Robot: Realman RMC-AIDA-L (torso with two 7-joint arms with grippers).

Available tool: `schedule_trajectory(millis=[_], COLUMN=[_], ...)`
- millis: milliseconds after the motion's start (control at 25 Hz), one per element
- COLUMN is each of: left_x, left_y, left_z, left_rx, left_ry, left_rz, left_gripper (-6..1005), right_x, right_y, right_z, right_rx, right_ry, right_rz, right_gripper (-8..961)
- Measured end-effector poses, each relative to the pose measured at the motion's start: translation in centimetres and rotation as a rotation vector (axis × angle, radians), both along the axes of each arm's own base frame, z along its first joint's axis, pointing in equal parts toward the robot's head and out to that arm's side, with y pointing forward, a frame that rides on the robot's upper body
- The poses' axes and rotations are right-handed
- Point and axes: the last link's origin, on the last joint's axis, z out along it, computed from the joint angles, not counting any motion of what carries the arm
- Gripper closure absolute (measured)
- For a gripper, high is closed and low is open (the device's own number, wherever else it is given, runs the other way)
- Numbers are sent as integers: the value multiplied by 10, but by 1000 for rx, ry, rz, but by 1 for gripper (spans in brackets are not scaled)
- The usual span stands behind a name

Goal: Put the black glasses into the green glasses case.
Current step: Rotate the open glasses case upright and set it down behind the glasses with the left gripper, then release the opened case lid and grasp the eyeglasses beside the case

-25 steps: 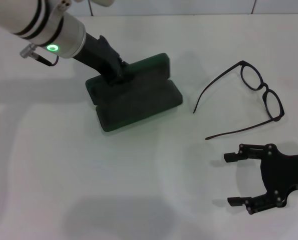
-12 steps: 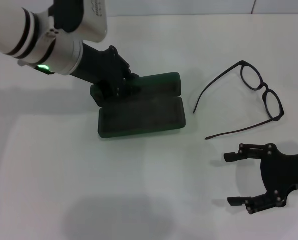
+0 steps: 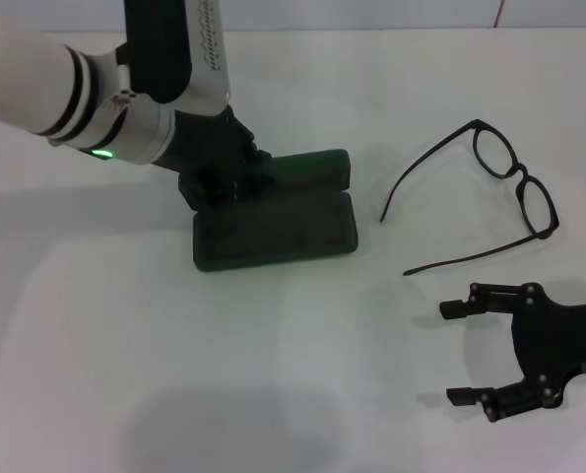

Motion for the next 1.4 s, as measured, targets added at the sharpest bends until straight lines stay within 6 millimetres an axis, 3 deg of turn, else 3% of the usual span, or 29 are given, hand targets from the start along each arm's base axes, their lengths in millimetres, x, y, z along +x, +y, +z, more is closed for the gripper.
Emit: schedule_trajectory(millis=[80,440,800,840,960,1080,1160,1320,1400], left_x=[-1,4,10,0,-20,-55,-80,-133,-146], left_y=[-1,-8,-23,-30,-42,-59,-73,-119,-137], left_z=[-1,-1,26,39,54,69,74,72,70], left_rx=[2,12,-10,-35,-85,-90,-69,-5,29], left_ry=[-5,-35,-271,-405,-584,-762,-805,-788,-773], left_rz=[0,17,161,234,307,364,388,418,405], left_gripper=[800,583,427,371,204,160,131,132,132], right_x=[0,0,0,0,0,-1,-3,-10,-14], right_y=[0,0,1,1,4,9,12,27,38], right_z=[0,0,2,3,7,13,20,42,55], right_rx=[0,1,-4,-9,-13,-2,1,-4,2], right_ry=[0,-1,5,5,9,35,58,65,60], right_rz=[0,-1,-22,-32,-67,-111,-151,-255,-314], right_gripper=[76,77,77,77,77,78,78,78,78])
